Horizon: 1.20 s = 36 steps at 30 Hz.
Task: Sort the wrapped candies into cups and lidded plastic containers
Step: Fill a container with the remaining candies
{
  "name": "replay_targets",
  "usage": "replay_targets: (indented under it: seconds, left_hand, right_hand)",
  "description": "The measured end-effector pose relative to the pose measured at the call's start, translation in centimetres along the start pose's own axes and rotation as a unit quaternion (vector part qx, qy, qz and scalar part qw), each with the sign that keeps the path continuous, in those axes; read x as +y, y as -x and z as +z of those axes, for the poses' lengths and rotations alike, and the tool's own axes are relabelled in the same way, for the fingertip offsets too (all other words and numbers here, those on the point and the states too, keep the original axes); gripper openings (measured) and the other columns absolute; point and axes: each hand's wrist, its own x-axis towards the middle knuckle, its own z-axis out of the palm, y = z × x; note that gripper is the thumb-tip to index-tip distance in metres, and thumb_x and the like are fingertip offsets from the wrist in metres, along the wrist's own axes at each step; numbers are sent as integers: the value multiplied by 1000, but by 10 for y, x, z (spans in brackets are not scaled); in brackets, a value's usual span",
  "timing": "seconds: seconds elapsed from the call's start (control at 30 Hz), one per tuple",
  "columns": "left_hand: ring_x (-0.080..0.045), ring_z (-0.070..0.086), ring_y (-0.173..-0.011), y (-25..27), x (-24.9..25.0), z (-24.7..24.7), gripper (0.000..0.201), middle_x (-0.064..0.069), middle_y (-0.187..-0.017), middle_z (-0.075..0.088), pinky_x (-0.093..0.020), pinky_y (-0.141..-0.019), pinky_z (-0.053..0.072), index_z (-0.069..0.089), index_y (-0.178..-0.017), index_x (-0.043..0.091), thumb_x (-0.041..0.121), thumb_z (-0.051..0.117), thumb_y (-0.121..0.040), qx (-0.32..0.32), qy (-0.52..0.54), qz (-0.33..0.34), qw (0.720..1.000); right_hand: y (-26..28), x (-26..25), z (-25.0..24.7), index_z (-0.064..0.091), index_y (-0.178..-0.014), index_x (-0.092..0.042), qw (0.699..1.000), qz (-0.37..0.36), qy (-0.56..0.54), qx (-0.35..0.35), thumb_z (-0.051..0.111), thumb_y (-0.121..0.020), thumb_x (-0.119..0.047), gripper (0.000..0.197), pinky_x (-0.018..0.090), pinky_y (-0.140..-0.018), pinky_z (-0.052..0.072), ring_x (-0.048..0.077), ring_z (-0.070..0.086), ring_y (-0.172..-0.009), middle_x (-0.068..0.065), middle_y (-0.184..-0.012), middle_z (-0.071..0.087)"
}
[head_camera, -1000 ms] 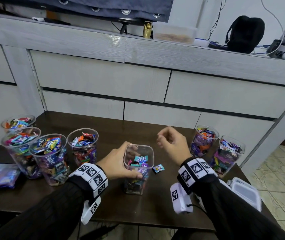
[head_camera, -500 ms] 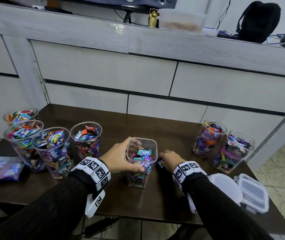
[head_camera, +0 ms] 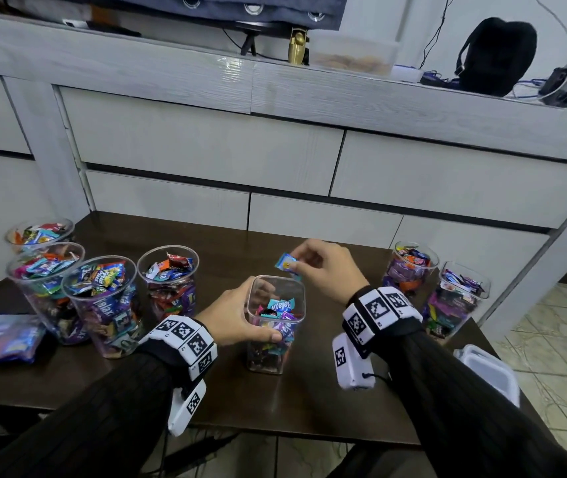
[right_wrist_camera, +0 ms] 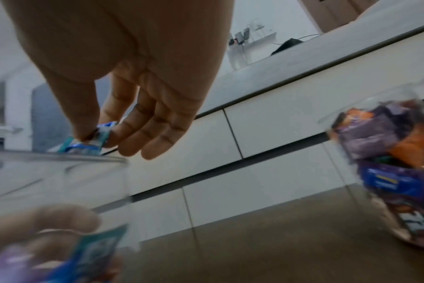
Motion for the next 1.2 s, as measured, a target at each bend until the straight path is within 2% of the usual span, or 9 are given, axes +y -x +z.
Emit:
replay_targets:
  seconds: [0.2, 0.43, 0.63, 0.7, 0.8, 0.97, 1.1, 1.13, 1.2]
  left_hand:
    - [-3, 64, -110, 6, 7, 1, 95, 7, -121, 65, -34, -98, 52, 38, -133, 36, 49, 87, -53, -11, -9, -4, 1000]
    - [-7, 55, -122, 9, 8, 3, 103, 9, -134, 55, -43, -106, 46, 35, -139, 31, 55, 85, -52, -8, -20, -14, 1000]
    - [-5, 42, -134, 24, 9, -5, 132, 13, -146, 39, -37, -113, 38, 19, -149, 27, 71, 82, -42, 36, -24, 10, 999]
    - [-4, 45, -131, 39, 16, -14, 124, 13, -144, 43, -32, -108, 41, 25, -147, 27, 83, 72, -47, 97, -4, 43, 994]
    - [-7, 60, -116, 70, 26, -35, 83, 12, -125, 62, -24, -94, 49, 44, -129, 32, 82, 61, -65, 227, 53, 128, 964]
    - [-11, 67, -99, 122, 15, -93, 10, 3, -103, 70, -21, -86, 52, 59, -103, 41, 40, 60, -93, 466, -26, 170, 868]
    - [8, 62, -80, 157, -23, -141, 14, -7, -99, 67, -13, -78, 48, 61, -100, 28, 16, 63, -93, 599, -116, 57, 790]
    - [1, 65, -84, 167, -33, -151, 12, -12, -100, 68, -18, -82, 50, 62, -104, 16, 12, 64, -92, 608, -141, 6, 781]
    - [-31, 64, -104, 182, -54, -167, 24, -24, -110, 65, -41, -94, 49, 62, -111, -2, 10, 66, -90, 591, -186, -117, 776]
  right_hand:
    - [15, -29, 10, 67, -95, -21, 988, -43, 57, -136, 70, -83, -25, 13, 18, -70, 45, 4, 57, -79, -9, -85, 62]
    - [27, -25, 24, 62, -107, -23, 991, -44, 101, -73, 63, -87, -35, 24, 19, -87, 30, 5, 33, -110, -6, -116, 45]
    - [29, -24, 28, 61, -108, -22, 982, -40, 143, -117, 58, -90, -35, 23, 25, -96, 32, 14, 37, -117, -2, -124, 49]
    - [28, -29, 26, 58, -112, -24, 974, -40, 180, -129, 57, -90, -38, 25, 33, -100, 36, 16, 39, -119, -2, -125, 49]
    - [24, -42, 23, 55, -116, -26, 964, -54, 236, -112, 53, -92, -40, 28, 40, -100, 35, 17, 41, -119, -2, -125, 51]
    - [21, -85, 38, 58, -113, -21, 961, -159, 216, -67, 53, -93, -33, 24, 35, -96, 39, 16, 44, -113, -1, -119, 54]
    - [21, -116, 81, 56, -109, -14, 944, -221, 186, -158, 54, -91, -27, 23, 34, -85, 46, 22, 53, -103, 6, -110, 58]
    - [22, -121, 95, 55, -108, -13, 938, -224, 181, -191, 55, -91, -26, 22, 37, -83, 46, 24, 55, -102, 7, -110, 58]
    - [23, -125, 125, 55, -112, -13, 923, -218, 182, -261, 55, -91, -27, 26, 38, -85, 47, 27, 55, -104, 10, -113, 57]
